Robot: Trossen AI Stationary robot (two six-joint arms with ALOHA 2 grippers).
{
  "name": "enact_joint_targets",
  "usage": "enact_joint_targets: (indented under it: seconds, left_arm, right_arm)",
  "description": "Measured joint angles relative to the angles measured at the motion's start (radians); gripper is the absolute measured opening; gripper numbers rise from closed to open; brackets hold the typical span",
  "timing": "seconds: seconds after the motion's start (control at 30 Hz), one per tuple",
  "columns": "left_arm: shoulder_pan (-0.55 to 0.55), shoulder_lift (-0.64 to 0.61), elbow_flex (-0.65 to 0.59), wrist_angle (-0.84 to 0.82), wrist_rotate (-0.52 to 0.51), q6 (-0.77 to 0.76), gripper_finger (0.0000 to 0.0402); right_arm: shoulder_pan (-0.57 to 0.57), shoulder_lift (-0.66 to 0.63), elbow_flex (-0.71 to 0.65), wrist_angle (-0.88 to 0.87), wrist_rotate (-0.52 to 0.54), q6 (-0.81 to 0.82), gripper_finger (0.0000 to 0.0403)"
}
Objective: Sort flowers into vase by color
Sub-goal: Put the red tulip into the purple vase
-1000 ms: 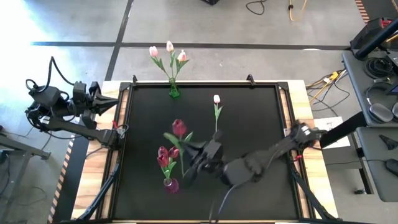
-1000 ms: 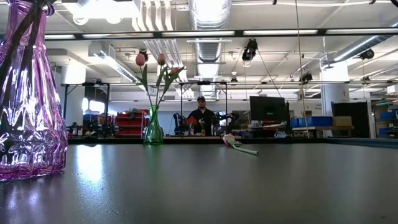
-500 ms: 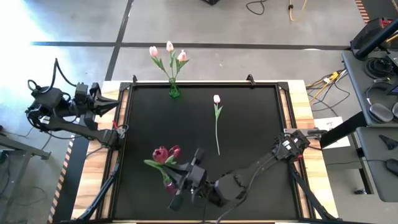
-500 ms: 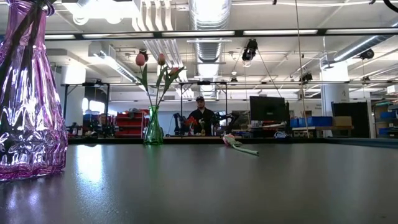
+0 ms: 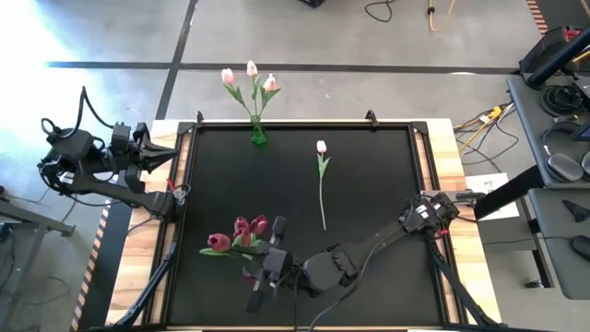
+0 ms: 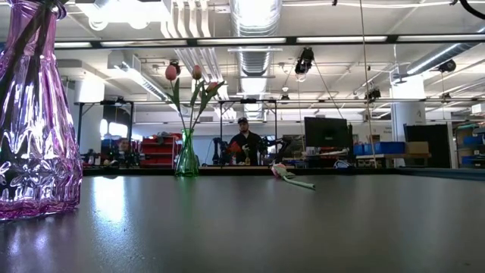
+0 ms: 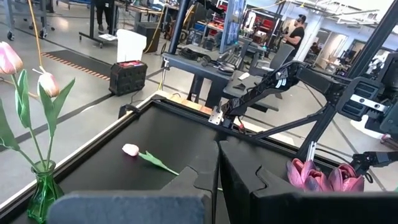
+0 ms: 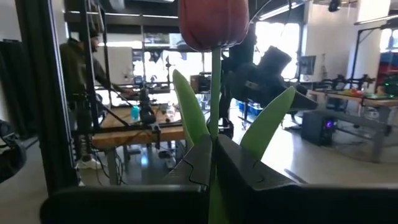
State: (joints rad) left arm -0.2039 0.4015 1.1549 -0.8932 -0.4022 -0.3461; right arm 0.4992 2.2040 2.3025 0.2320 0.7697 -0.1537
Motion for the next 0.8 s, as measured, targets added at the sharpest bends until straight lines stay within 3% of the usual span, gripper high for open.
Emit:
enact_joint_targets:
  seconds: [0.8]
  left_arm:
    - [0.0,0.0,0.0,-0.001,0.001,0.02,0.0]
  right_arm:
    - [-0.028,0.007,-0.091,-0.009,-0.016,0.102,0.0013]
